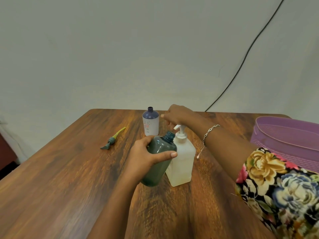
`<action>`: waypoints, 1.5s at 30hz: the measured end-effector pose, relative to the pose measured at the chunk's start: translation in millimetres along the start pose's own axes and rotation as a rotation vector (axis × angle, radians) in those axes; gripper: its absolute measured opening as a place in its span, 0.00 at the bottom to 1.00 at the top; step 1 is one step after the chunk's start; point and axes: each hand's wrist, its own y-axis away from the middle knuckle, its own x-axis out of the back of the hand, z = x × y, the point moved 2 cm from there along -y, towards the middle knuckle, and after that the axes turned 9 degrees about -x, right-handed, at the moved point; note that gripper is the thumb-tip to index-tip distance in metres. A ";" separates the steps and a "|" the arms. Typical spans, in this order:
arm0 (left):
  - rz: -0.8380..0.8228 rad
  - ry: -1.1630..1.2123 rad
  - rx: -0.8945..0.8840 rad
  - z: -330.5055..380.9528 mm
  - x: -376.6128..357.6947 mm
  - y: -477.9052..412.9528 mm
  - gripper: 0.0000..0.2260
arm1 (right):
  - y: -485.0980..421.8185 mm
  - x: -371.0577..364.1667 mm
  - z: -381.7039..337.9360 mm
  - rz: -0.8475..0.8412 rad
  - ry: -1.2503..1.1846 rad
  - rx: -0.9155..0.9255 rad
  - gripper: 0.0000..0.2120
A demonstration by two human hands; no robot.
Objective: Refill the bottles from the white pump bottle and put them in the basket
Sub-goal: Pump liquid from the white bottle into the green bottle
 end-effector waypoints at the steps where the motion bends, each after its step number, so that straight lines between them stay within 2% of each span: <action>1: 0.010 0.003 -0.006 1.6 1.7 -1.1 0.39 | -0.4 1.6 -2.5 0.004 0.022 0.009 0.13; 5: 0.000 0.017 -0.017 3.8 1.9 -5.2 0.31 | -4.7 -2.5 -4.3 0.046 0.127 0.010 0.15; 9: -0.011 0.011 -0.007 0.4 -4.3 -3.9 0.36 | -5.5 -10.6 1.1 0.121 0.297 -0.031 0.15; 13: 0.006 0.002 -0.009 -1.6 -1.8 -5.0 0.35 | -7.9 -15.2 -0.7 0.099 0.253 -0.006 0.16; 16: -0.005 -0.006 -0.003 -2.5 -0.1 -2.9 0.38 | -4.2 -8.2 0.0 0.010 0.089 0.021 0.14; 18: -0.002 -0.009 -0.025 1.8 3.0 -4.7 0.37 | -2.8 1.2 -0.9 0.016 0.044 0.036 0.14; 23: -0.005 -0.008 -0.028 8.1 4.2 -10.2 0.33 | -6.7 -1.6 -5.1 0.072 0.217 -0.010 0.20; 27: -0.026 -0.028 -0.017 1.8 -1.8 -9.2 0.41 | -5.1 -11.7 -4.0 0.142 0.350 -0.025 0.20; 29: -0.033 -0.036 -0.008 -0.2 -2.7 -8.3 0.42 | -4.8 -16.4 -2.3 0.143 0.348 0.001 0.20; 33: -0.048 -0.042 -0.008 0.6 -0.9 -9.1 0.37 | -5.9 -6.5 -0.6 0.107 0.156 0.014 0.23; 36: -0.037 -0.034 -0.006 2.5 0.0 -10.7 0.33 | -8.0 7.7 -3.2 0.143 0.080 0.014 0.26; 38: -0.037 -0.028 -0.011 3.0 -0.4 -12.0 0.31 | -8.1 10.4 -3.6 0.142 0.096 -0.006 0.26; 41: -0.038 -0.037 -0.033 0.5 -1.4 -13.6 0.40 | -3.4 9.3 -3.8 0.205 0.213 -0.027 0.25; 45: -0.029 -0.022 -0.030 -0.9 -3.8 -13.7 0.36 | -0.9 2.4 -1.5 0.252 0.265 -0.037 0.23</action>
